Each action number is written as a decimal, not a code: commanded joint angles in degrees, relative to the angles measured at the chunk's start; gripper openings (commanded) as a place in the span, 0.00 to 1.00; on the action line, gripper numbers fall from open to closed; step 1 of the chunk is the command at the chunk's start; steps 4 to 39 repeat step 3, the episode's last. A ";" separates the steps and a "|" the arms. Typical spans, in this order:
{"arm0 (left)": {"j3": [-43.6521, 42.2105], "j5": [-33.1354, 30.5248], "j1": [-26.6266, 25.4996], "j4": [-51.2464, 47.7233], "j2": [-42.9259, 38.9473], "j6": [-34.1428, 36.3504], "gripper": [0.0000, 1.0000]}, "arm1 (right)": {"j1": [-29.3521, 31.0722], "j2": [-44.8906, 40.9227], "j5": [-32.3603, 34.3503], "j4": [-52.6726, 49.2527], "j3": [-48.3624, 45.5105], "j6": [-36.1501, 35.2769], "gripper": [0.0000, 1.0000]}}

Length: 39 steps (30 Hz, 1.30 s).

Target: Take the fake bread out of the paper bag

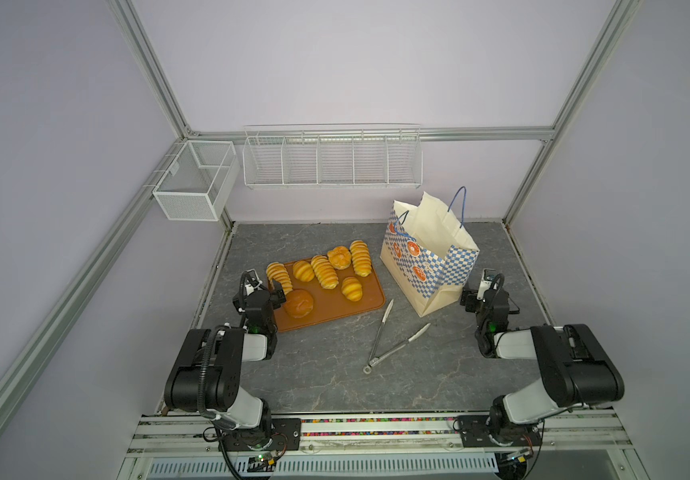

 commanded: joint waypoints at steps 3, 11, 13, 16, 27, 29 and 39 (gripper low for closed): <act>1.01 -0.84 0.32 1.28 0.52 0.17 0.99 | -0.45 -0.44 -0.48 0.08 0.58 -0.08 0.89; 1.01 -0.84 0.32 1.28 0.52 0.17 0.99 | -0.45 -0.44 -0.48 0.08 0.58 -0.08 0.89; 1.01 -0.84 0.32 1.28 0.52 0.17 0.99 | -0.45 -0.44 -0.48 0.08 0.58 -0.08 0.89; 1.01 -0.84 0.32 1.28 0.52 0.17 0.99 | -0.45 -0.44 -0.48 0.08 0.58 -0.08 0.89; 1.01 -0.84 0.32 1.28 0.52 0.17 0.99 | -0.45 -0.44 -0.48 0.08 0.58 -0.08 0.89; 1.01 -0.84 0.32 1.28 0.52 0.17 0.99 | -0.45 -0.44 -0.48 0.08 0.58 -0.08 0.89; 1.01 -0.84 0.32 1.28 0.52 0.17 0.99 | -0.45 -0.44 -0.48 0.08 0.58 -0.08 0.89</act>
